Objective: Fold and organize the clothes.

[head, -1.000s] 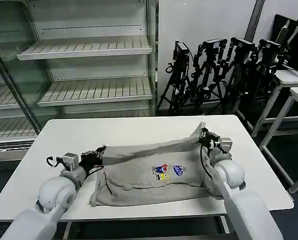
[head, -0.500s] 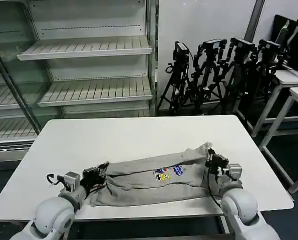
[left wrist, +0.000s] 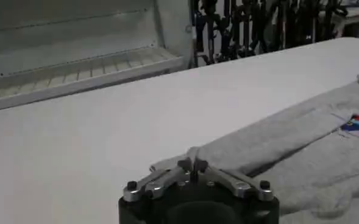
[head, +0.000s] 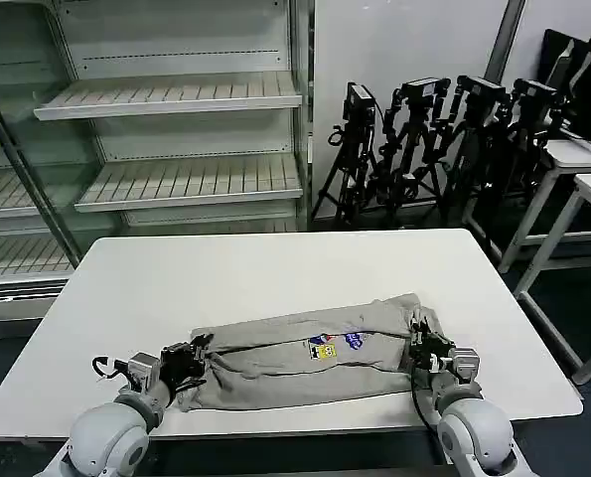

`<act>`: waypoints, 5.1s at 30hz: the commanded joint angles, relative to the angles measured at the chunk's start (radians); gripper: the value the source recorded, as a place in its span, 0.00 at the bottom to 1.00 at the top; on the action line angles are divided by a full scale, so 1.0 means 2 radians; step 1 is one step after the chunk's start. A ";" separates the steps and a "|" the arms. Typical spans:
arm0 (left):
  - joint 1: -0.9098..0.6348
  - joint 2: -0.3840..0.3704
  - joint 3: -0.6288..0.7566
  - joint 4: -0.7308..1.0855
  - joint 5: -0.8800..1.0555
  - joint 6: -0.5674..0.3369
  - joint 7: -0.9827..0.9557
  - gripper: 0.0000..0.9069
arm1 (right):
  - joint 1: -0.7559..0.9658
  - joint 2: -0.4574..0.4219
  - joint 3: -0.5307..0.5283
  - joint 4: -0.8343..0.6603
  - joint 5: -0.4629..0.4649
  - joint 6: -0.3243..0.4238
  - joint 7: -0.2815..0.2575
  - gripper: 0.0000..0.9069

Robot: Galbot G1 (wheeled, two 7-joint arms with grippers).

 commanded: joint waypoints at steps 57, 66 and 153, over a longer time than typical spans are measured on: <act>0.075 -0.168 -0.021 0.005 -0.014 -0.102 -0.064 0.01 | -0.169 0.051 0.096 0.106 -0.014 0.034 0.013 1.00; 0.066 -0.171 -0.027 -0.002 -0.041 -0.104 -0.060 0.01 | -0.175 0.055 0.098 0.114 -0.014 0.033 0.015 1.00; -0.083 -0.280 0.110 -0.005 -0.296 -0.061 -0.123 1.00 | -0.203 0.056 0.095 0.129 -0.013 0.046 0.014 1.00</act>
